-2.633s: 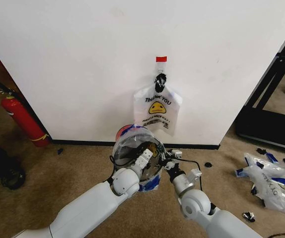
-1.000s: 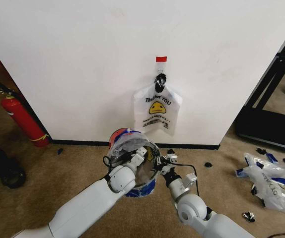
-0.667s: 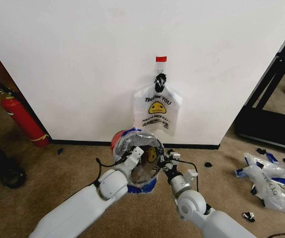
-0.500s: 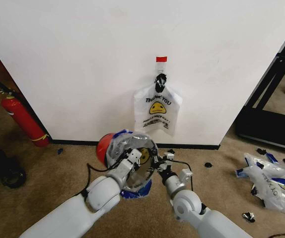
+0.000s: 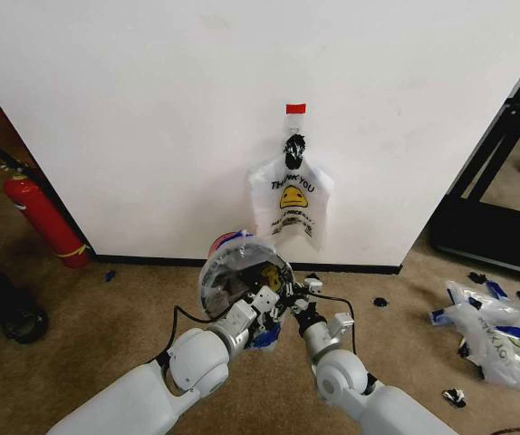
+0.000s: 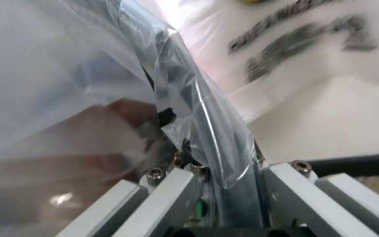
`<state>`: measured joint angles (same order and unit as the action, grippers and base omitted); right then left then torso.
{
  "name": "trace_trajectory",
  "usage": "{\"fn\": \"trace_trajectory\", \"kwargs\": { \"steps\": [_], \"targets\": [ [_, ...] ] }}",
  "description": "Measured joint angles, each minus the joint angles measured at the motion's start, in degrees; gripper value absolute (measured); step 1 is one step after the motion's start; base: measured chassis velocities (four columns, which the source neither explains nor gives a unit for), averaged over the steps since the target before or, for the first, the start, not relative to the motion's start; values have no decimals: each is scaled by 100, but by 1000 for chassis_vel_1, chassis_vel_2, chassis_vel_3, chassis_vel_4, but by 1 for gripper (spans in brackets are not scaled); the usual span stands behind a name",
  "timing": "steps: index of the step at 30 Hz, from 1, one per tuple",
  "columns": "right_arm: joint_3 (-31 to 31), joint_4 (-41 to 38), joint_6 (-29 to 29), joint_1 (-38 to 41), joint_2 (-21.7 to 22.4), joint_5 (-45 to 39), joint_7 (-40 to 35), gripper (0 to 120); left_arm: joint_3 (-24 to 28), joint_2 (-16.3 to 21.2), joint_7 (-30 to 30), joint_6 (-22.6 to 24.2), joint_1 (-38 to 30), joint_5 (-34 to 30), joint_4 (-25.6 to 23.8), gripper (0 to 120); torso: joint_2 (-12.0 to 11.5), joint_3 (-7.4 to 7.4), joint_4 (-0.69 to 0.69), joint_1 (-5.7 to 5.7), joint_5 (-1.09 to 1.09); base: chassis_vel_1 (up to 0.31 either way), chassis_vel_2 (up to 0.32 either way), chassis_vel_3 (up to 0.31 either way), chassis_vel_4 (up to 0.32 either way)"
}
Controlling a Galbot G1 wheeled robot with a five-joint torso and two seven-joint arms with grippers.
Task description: Pick up the garbage bag from the wall and place it over the trash bin.
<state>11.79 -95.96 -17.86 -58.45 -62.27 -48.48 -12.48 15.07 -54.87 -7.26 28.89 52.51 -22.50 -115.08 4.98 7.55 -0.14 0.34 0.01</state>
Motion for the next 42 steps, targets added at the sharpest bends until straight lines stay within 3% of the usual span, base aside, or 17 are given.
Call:
{"fn": "trace_trajectory", "kwargs": {
  "steps": [4,7,10,12,18,20,22,27,33,38,42],
  "targets": [
    [-33,150,-14,-14,-67,12,4,0,-470,95,142,-222,292,-78,-322,0,0,0,0,0,-1,0,0,0,0],
    [-122,282,-60,-12,-191,-38,7,0,-1111,304,436,-680,861,-302,-740,1,0,-1,0,0,-3,0,0,0,0],
    [-188,321,-58,-20,-349,-305,-134,0,-1823,526,505,-1080,1663,-696,-1181,15,0,0,3,0,-2,0,0,0,0],
    [-210,303,-43,-20,-384,-436,-230,0,-1968,591,436,-1123,1837,-815,-1296,18,0,-1,3,0,-2,0,0,0,0],
    [-340,-221,252,-89,-558,-1218,-1171,0,-2575,1037,-1421,-1045,2707,-2190,-2179,43,0,0,1,0,-3,0,0,0,0],
    [-364,-268,275,-101,-577,-1270,-1250,0,-2640,1067,-1596,-1027,2794,-2321,-2275,46,0,0,1,0,-3,0,0,0,0],
    [-495,-528,385,-169,-661,-1522,-1606,0,-2825,1175,-2257,-797,3155,-2650,-2589,57,0,0,1,0,-2,0,0,0,0],
    [-552,-816,452,-242,-688,-1660,-1815,0,-2899,1199,-2666,-391,3315,-2982,-2603,71,1,0,2,0,-2,0,0,0,0],
    [-563,-1114,511,-267,-634,-1746,-1888,0,-2680,819,-2860,-129,2792,-4057,-2192,95,0,0,0,0,-2,0,0,0,0],
    [-547,-1128,517,-253,-593,-1737,-1868,0,-2620,615,-2839,-14,2649,-4486,-2119,100,1,0,0,0,0,0,0,0,0],
    [-547,-1128,517,-229,-591,-1728,-1840,0,-2566,538,-2705,65,2643,-4529,-2086,92,1,0,1,0,0,0,0,0,0]
  ]
}}
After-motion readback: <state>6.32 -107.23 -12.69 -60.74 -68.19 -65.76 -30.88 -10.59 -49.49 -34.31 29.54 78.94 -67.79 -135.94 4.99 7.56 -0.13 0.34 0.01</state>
